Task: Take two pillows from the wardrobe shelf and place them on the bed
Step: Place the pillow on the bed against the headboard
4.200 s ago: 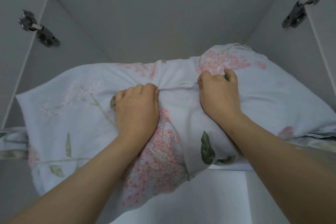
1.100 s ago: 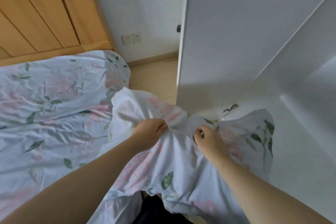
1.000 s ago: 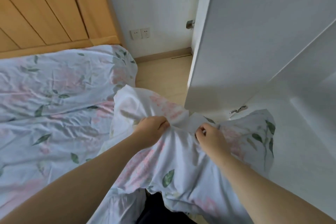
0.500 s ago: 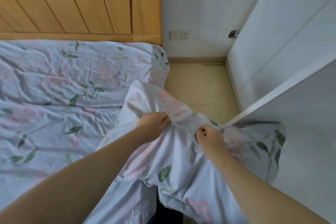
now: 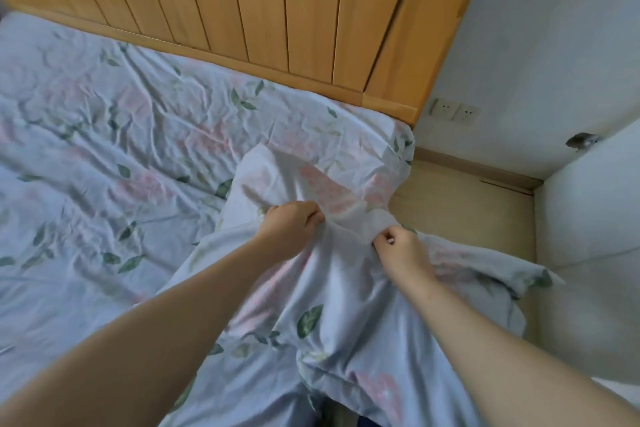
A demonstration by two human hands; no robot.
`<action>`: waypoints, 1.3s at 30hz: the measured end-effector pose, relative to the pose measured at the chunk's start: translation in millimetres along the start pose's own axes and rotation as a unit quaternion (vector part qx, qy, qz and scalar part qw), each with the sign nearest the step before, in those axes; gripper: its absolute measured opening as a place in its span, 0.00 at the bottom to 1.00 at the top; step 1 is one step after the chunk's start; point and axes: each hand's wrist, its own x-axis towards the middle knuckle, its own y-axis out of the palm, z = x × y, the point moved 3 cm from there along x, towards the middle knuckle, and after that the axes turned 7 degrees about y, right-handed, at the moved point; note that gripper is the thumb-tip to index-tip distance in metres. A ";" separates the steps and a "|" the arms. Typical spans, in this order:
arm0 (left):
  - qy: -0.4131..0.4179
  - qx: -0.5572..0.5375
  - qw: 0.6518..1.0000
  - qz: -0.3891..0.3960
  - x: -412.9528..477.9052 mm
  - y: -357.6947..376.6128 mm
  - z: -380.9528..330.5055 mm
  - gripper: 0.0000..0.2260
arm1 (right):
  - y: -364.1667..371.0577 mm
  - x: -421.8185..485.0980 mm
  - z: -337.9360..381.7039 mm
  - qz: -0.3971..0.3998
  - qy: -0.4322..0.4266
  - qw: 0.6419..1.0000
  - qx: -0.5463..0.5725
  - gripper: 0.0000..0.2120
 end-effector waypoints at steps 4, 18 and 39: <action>-0.042 0.006 0.999 -0.027 35.9 -20.8 12.1 0.13 | 2.4 57.7 31.0 0.039 -0.036 0.998 -0.012 0.10; -0.120 -0.024 0.991 -0.060 134.5 -80.1 32.7 0.13 | -14.3 181.2 129.0 0.108 -0.092 0.986 -0.089 0.13; -0.199 0.062 0.968 -0.140 275.5 -188.9 181.6 0.14 | 92.4 334.9 295.5 0.202 -0.113 0.971 -0.055 0.15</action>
